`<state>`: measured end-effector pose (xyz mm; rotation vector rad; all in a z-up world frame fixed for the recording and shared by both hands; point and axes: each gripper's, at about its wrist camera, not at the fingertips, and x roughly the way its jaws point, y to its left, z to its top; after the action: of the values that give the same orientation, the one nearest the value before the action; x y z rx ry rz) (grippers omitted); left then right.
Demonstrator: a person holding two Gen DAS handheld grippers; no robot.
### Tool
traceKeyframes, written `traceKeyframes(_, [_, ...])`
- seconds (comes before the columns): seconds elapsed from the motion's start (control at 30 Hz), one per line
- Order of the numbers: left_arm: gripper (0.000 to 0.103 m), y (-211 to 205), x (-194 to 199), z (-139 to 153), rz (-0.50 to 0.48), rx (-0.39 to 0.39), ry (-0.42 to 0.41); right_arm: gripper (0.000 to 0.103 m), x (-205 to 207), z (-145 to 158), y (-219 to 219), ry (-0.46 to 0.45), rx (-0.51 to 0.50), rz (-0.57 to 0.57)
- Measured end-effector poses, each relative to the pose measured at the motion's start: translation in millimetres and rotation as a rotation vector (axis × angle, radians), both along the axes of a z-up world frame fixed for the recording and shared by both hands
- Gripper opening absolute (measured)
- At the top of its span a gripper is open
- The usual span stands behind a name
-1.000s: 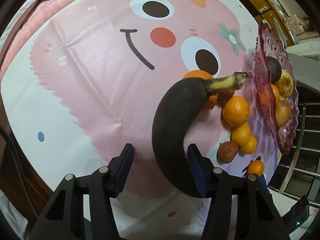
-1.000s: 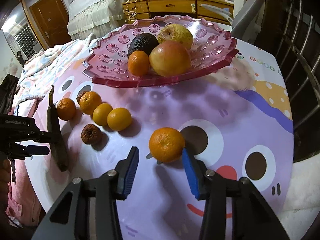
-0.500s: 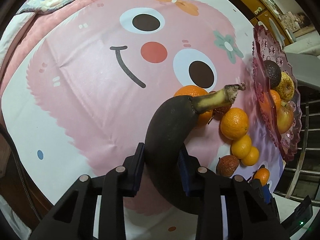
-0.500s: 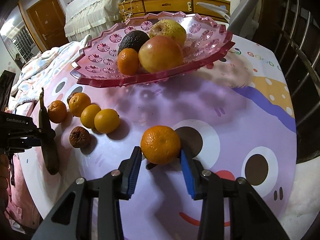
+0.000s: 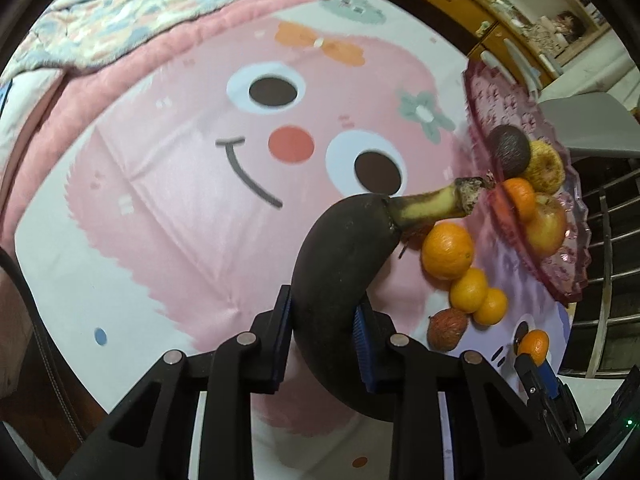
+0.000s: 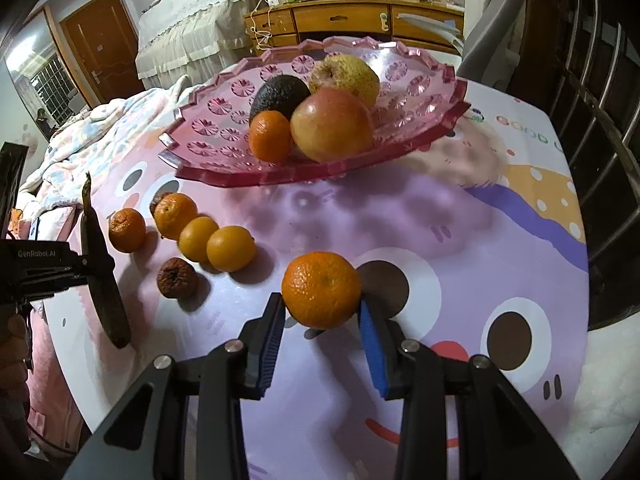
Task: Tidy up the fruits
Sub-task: 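Carry the banana and orange over the pink bowl and open both tools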
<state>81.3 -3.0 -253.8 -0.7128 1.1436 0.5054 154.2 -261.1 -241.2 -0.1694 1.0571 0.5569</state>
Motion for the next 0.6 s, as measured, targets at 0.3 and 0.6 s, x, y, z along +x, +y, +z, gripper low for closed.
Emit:
traceKeyframes(0.3, [0.026, 13, 0, 52, -0.07, 0.062, -0.093, 0.038, -9, 27, -1, -0.054, 0.008, -0.041])
traceKeyframes(0.6, [0.026, 33, 30, 90, -0.208, 0.072, -0.137, 0.038, -5, 66, 4, -0.14, 0.016, -0.133])
